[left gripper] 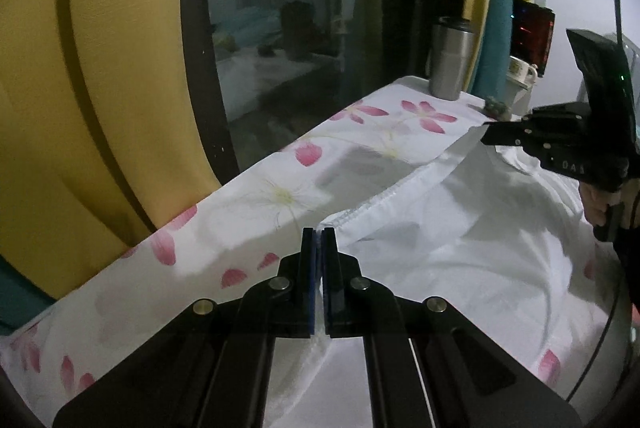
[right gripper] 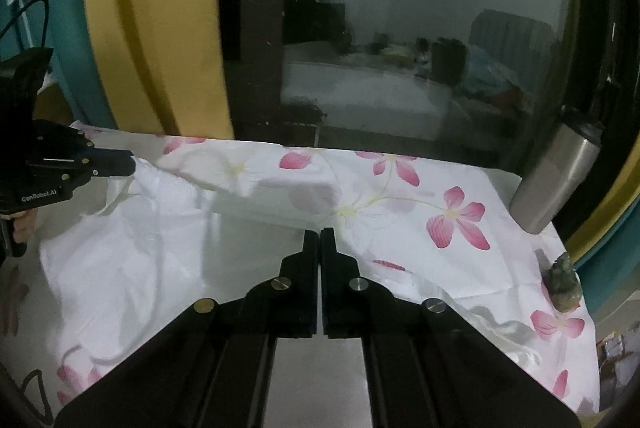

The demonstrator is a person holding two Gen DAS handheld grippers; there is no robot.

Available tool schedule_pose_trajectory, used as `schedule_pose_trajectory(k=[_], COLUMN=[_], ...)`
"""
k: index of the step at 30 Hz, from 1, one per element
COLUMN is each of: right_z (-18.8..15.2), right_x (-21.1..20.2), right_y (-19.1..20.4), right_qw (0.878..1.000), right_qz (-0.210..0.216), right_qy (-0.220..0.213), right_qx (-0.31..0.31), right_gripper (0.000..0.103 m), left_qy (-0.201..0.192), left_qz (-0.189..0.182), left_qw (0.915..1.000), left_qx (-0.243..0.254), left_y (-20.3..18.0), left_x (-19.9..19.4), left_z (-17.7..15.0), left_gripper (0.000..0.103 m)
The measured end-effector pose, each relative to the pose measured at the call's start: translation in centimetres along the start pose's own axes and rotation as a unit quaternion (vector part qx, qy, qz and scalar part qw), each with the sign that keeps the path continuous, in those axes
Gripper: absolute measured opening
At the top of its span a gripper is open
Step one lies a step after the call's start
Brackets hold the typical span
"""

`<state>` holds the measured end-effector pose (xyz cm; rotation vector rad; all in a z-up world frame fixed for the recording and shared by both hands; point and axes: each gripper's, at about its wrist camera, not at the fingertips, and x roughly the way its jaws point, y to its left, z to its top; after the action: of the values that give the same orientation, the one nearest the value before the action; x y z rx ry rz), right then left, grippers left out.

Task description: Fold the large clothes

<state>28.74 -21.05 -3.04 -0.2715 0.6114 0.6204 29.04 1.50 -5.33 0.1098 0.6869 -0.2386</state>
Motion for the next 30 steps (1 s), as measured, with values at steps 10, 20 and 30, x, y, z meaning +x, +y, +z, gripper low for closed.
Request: schedule_pose_trajectory(k=[10, 20, 30], right_z=[1.2, 1.1, 1.6], right_x=[4.0, 6.7, 5.6], right_y=[-1.3, -1.7, -2.8], right_qw=[0.999, 0.994, 0.993], right_qz=[-0.027, -0.082, -0.097], right_qy=[0.032, 0.064, 0.065], right_qx=[-0.009, -0.025, -0.023], right_gripper=[0.0, 0.0, 0.005], left_qy=[0.032, 0.062, 0.038], left_qz=[-0.008, 0.025, 0.069], left_qw=[0.9983, 0.9941, 0.9899], left_qx=[-0.048, -0.086, -0.117], left_y=[2.4, 4.6, 7.7], left_x=[4.9, 6.7, 2.0], left_z=[0.5, -0.4, -1.7], left_gripper=[0.003, 0.006, 0.04])
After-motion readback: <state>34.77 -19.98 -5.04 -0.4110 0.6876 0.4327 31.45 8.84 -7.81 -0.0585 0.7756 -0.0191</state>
